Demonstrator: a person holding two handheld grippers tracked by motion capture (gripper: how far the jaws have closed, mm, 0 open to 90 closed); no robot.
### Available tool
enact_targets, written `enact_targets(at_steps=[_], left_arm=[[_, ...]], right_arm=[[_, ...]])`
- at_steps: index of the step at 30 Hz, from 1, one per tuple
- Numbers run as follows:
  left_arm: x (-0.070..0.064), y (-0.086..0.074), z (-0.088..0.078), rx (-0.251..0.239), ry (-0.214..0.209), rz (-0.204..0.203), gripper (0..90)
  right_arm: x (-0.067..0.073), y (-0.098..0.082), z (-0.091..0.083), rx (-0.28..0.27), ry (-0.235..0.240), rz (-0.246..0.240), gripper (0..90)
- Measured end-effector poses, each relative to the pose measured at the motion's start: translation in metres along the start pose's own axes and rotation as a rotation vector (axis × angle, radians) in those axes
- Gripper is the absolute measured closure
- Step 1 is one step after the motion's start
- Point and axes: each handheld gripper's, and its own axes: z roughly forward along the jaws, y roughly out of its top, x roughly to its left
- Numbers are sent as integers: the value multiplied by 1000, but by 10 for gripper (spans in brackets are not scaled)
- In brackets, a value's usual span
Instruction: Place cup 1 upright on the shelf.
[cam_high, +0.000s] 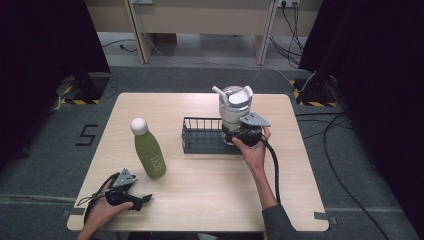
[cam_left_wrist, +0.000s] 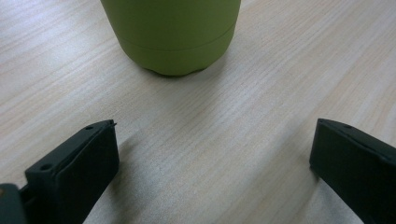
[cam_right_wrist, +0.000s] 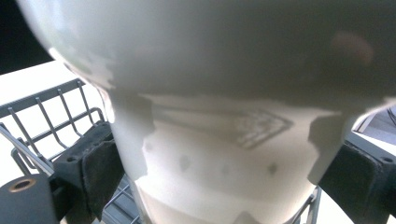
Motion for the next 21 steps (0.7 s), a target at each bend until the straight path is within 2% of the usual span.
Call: enact_targets(at_steps=[2,7,14,18,21], left_arm=[[0,0,0,0,-1,0,6],[0,0,0,1,1,2,6],[0,0,0,0,1,0,6],[0,0,0,-1,1,0,6],[0,0,0,-1,0,0,6]], right_arm=[[0,1,-2,-4,-1,-8,95],[-2,3,-6,-10,19,13,96],[-4,4,-14,-11,32,12,110],[-8,7,-26,-20,60,20,149],[-9,7,-31,-12,54,7,149]])
